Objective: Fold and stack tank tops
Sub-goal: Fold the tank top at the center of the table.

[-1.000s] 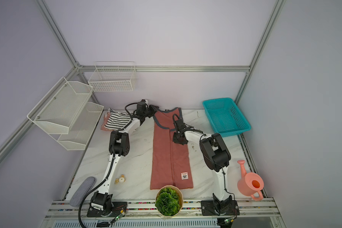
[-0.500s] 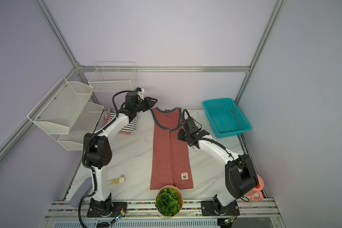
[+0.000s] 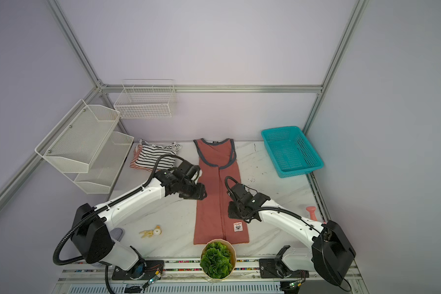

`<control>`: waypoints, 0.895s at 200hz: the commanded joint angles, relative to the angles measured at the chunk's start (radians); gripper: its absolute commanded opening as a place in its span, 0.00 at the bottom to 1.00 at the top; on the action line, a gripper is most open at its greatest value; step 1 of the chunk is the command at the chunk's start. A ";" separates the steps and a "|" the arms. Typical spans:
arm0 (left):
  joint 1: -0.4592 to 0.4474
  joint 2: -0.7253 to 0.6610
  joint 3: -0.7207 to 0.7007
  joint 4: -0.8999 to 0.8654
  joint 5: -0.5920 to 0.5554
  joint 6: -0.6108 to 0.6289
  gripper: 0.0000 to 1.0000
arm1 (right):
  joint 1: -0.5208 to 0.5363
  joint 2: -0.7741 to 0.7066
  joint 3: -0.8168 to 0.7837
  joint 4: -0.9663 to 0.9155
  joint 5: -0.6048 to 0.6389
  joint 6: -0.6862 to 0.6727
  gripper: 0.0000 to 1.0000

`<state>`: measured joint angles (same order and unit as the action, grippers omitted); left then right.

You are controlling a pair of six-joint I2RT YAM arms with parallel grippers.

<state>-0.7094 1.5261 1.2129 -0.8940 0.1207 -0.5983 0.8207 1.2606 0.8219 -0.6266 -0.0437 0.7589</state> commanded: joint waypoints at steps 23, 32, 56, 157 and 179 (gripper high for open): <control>-0.145 -0.088 -0.190 -0.132 -0.033 -0.164 0.62 | 0.084 -0.082 -0.053 -0.169 0.038 0.174 0.45; -0.161 -0.089 -0.205 -0.132 -0.039 -0.190 0.64 | 0.089 -0.086 -0.060 -0.193 0.046 0.185 0.46; -0.199 -0.076 -0.232 -0.117 -0.032 -0.228 0.64 | 0.094 -0.085 -0.080 -0.253 0.069 0.207 0.46; -0.234 -0.071 -0.403 0.120 0.087 -0.382 0.53 | 0.094 -0.107 -0.197 -0.157 0.042 0.280 0.47; -0.233 -0.085 -0.446 0.170 0.111 -0.413 0.53 | 0.094 -0.107 -0.218 -0.150 0.040 0.282 0.48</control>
<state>-0.9428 1.4715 0.8268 -0.8070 0.1837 -0.9485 0.9100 1.1515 0.6277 -0.7849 -0.0055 1.0100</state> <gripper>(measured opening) 0.528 0.476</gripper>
